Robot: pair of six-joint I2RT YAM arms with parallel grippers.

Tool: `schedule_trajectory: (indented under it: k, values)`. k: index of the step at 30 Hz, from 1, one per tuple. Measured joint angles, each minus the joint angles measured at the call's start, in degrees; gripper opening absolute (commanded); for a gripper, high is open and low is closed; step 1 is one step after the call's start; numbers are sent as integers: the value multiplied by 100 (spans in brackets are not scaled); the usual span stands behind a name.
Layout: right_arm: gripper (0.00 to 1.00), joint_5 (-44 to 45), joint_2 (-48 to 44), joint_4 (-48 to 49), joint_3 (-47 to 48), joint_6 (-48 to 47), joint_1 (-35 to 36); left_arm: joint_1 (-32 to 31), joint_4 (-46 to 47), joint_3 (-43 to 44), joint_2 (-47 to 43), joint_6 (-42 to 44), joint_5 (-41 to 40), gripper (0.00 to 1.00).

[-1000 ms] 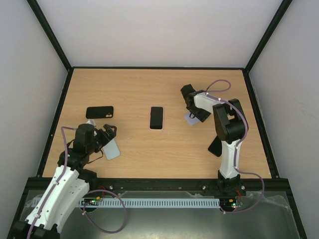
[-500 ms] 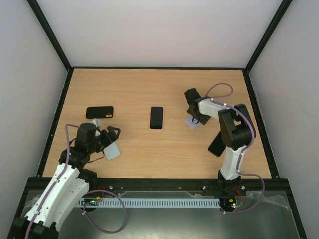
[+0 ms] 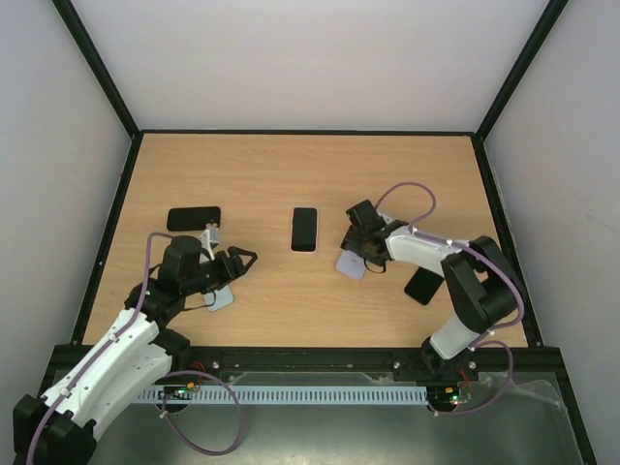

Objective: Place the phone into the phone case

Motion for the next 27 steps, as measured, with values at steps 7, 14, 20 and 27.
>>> schedule_trajectory:
  k: [7,14,20,27]
  values:
    - [68,-553,-929,595,-516,378,680,-219,605,-66,116,-212,256,70]
    - [68,-1322,-1733,2184,-1202,817,1340,-398,1364,-350,269,-516,691,68]
    - [68,-1862,-1919,3692,-1613,1104,1808,-549,2389,-549,378,-876,1152,63]
    - [68,-2168,-1886,4909,-1683,1386,2048,-850,3526,-811,855,-1338,1508,38]
